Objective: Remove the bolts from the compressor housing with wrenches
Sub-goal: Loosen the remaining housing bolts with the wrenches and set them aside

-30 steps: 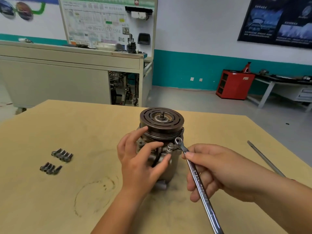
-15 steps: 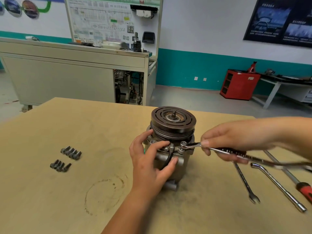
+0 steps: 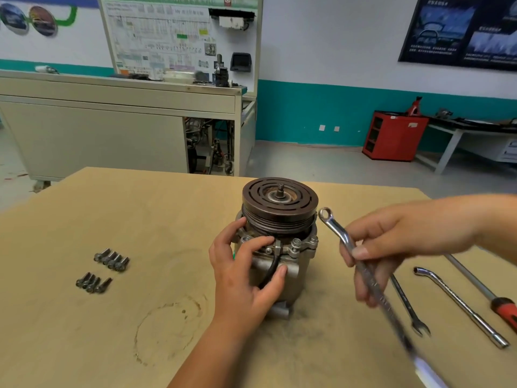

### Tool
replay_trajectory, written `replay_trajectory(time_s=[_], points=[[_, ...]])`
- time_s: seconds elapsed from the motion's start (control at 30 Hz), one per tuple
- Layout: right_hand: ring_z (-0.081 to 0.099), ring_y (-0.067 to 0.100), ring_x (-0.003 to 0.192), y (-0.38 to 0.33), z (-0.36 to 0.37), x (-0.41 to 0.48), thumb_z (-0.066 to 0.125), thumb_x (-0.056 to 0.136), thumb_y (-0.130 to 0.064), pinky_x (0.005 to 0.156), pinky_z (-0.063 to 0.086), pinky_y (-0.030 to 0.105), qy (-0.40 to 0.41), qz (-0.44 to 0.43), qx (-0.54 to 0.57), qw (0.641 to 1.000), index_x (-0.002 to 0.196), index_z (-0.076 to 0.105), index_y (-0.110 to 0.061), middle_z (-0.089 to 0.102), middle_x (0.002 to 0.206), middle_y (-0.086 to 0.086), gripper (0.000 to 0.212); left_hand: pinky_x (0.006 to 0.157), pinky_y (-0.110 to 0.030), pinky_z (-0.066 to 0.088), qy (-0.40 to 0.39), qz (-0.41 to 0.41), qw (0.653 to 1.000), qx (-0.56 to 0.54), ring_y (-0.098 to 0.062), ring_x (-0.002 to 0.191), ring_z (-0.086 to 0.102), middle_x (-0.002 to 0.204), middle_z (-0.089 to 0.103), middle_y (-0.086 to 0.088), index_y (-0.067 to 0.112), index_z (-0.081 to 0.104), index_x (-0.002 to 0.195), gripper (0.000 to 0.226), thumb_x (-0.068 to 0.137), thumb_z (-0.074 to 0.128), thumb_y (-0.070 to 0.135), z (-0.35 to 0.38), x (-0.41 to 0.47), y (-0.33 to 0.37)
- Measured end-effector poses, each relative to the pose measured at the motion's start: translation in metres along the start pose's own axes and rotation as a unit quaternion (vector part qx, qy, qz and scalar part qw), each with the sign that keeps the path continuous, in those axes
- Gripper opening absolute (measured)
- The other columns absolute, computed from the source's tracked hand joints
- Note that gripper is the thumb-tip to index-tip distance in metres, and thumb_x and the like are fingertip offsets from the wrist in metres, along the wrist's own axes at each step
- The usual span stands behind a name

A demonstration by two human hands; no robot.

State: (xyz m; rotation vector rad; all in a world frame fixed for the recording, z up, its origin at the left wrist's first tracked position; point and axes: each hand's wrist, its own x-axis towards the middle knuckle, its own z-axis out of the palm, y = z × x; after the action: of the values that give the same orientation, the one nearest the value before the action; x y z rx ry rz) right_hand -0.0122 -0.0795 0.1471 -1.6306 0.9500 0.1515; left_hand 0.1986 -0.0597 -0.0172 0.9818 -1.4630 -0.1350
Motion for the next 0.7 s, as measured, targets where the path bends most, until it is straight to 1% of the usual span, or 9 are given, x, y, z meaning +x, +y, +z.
replay_trajectory(time_s=[0.1, 0.13, 0.2, 0.23, 0.3, 0.4, 0.57, 0.63, 0.7], points=[[0.072, 0.022, 0.071, 0.001, 0.04, 0.01, 0.054, 0.085, -0.031, 0.069, 0.055, 0.025, 0.02, -0.051, 0.2, 0.978, 0.095, 0.045, -0.006, 0.073, 0.083, 0.016, 0.028, 0.107, -0.012, 0.019, 0.004, 0.0, 1.0, 0.008, -0.011, 0.129, 0.03, 0.137, 0.033, 0.008, 0.036, 0.056, 0.106, 0.034, 0.073, 0.061, 0.04, 0.001, -0.001, 0.001], [0.071, 0.022, 0.064, -0.003, 0.051, 0.013, 0.057, 0.084, -0.03, 0.064, 0.056, 0.026, 0.035, -0.068, 0.249, 0.966, 0.094, 0.047, -0.005, 0.072, 0.077, 0.016, 0.029, 0.107, -0.012, 0.019, 0.004, 0.0, 1.0, 0.011, -0.013, 0.128, 0.03, 0.137, 0.033, 0.008, 0.036, 0.056, 0.106, 0.034, 0.073, 0.061, 0.041, 0.0, -0.001, 0.001], [0.067, 0.021, 0.049, -0.012, 0.065, 0.016, 0.053, 0.079, -0.026, 0.053, 0.056, 0.026, 0.075, -0.081, 0.301, 0.947, 0.09, 0.052, -0.003, 0.069, 0.063, 0.015, 0.026, 0.107, -0.013, 0.019, 0.004, 0.001, 1.0, 0.016, -0.015, 0.128, 0.03, 0.137, 0.032, 0.009, 0.036, 0.055, 0.106, 0.035, 0.073, 0.062, 0.041, 0.0, -0.001, 0.001], [0.064, 0.02, 0.043, -0.016, 0.069, 0.018, 0.05, 0.08, -0.026, 0.051, 0.055, 0.026, 0.097, -0.077, 0.307, 0.944, 0.088, 0.053, -0.003, 0.066, 0.057, 0.013, 0.024, 0.107, -0.013, 0.019, 0.003, 0.003, 1.0, 0.018, -0.015, 0.128, 0.031, 0.137, 0.032, 0.009, 0.036, 0.055, 0.106, 0.035, 0.073, 0.062, 0.041, 0.0, -0.001, 0.0], [0.058, 0.016, 0.034, -0.02, 0.073, 0.022, 0.045, 0.091, -0.023, 0.047, 0.055, 0.025, 0.147, -0.064, 0.306, 0.938, 0.088, 0.053, -0.005, 0.06, 0.048, 0.009, 0.02, 0.108, -0.015, 0.02, 0.003, 0.004, 1.0, 0.021, -0.014, 0.128, 0.03, 0.136, 0.031, 0.009, 0.035, 0.055, 0.107, 0.035, 0.073, 0.061, 0.042, -0.001, -0.001, 0.0], [0.052, 0.013, 0.029, -0.023, 0.072, 0.024, 0.042, 0.097, -0.022, 0.043, 0.053, 0.026, 0.204, -0.049, 0.306, 0.928, 0.088, 0.053, -0.004, 0.055, 0.044, 0.007, 0.023, 0.108, -0.016, 0.02, 0.001, 0.0, 1.0, 0.021, -0.014, 0.129, 0.03, 0.135, 0.032, 0.008, 0.035, 0.055, 0.107, 0.035, 0.073, 0.06, 0.043, 0.0, -0.001, 0.001], [0.054, 0.014, 0.031, -0.021, 0.074, 0.02, 0.04, 0.098, -0.025, 0.052, 0.053, 0.028, 0.243, -0.017, 0.246, 0.938, 0.091, 0.052, -0.005, 0.055, 0.041, 0.005, 0.025, 0.108, -0.013, 0.019, -0.002, -0.006, 1.0, 0.016, -0.016, 0.129, 0.029, 0.134, 0.034, 0.006, 0.035, 0.055, 0.106, 0.034, 0.073, 0.06, 0.042, 0.0, 0.0, 0.002], [0.053, 0.014, 0.03, -0.021, 0.073, 0.019, 0.041, 0.098, -0.026, 0.053, 0.053, 0.028, 0.251, -0.007, 0.236, 0.939, 0.09, 0.053, -0.005, 0.054, 0.041, 0.005, 0.025, 0.108, -0.013, 0.019, -0.003, -0.011, 1.0, 0.012, -0.017, 0.129, 0.029, 0.135, 0.034, 0.005, 0.035, 0.055, 0.106, 0.034, 0.073, 0.06, 0.042, 0.0, 0.0, 0.002], [0.051, 0.013, 0.028, -0.023, 0.073, 0.019, 0.042, 0.097, -0.026, 0.049, 0.053, 0.028, 0.25, -0.004, 0.237, 0.939, 0.089, 0.053, -0.004, 0.053, 0.041, 0.005, 0.025, 0.108, -0.015, 0.02, -0.002, -0.009, 1.0, 0.013, -0.019, 0.129, 0.03, 0.134, 0.036, 0.002, 0.035, 0.055, 0.106, 0.034, 0.073, 0.06, 0.042, 0.0, 0.0, 0.002]])
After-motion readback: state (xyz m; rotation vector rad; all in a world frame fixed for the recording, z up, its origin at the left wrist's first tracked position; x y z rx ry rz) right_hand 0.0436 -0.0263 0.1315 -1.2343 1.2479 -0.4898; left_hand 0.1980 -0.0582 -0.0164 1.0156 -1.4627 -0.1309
